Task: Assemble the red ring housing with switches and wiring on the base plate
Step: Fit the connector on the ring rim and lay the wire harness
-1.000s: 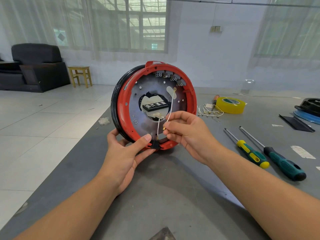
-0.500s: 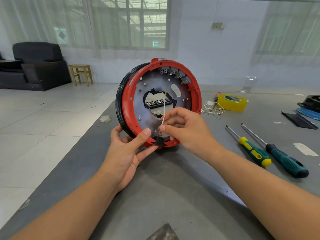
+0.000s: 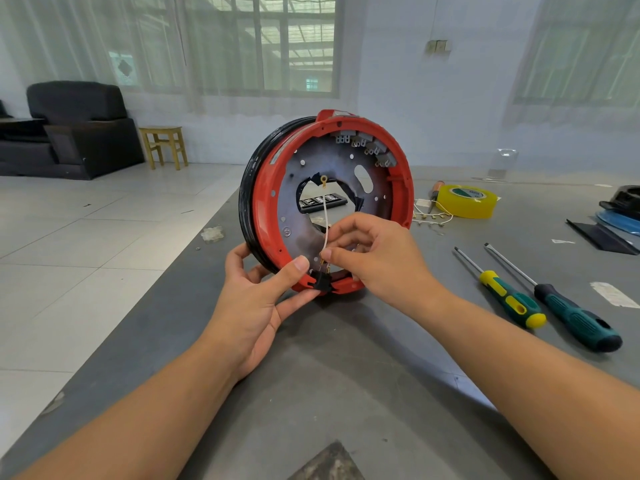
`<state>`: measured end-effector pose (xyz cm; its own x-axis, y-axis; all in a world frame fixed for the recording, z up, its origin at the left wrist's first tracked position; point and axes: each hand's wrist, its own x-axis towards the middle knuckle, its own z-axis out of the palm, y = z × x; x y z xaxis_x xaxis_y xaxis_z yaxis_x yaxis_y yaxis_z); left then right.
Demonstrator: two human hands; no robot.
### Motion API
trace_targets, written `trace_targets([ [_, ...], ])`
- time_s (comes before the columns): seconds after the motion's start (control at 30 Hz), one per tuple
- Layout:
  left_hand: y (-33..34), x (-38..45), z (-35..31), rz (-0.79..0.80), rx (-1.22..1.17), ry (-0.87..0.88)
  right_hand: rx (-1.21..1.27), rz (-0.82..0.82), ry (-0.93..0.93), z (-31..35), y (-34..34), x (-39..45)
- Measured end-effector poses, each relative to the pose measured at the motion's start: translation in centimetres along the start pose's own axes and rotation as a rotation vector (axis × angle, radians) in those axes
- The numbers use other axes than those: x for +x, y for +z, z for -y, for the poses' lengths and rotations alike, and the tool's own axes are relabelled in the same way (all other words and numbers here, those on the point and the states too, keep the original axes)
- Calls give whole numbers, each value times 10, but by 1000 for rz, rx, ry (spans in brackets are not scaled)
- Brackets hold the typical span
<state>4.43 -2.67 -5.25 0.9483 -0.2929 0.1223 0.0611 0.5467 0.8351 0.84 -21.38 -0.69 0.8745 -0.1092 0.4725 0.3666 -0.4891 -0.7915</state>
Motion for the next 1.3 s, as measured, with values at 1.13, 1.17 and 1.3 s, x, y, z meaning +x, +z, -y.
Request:
trace_targets([
  [1.13, 1, -2, 1, 20, 48, 18, -226, -86, 187, 18, 13, -5],
  [1.17, 1, -2, 1, 19, 50, 17, -234, -87, 186, 17, 13, -5],
  [1.3, 0, -1, 0, 17, 21, 4, -233, -90, 196, 17, 10, -3],
])
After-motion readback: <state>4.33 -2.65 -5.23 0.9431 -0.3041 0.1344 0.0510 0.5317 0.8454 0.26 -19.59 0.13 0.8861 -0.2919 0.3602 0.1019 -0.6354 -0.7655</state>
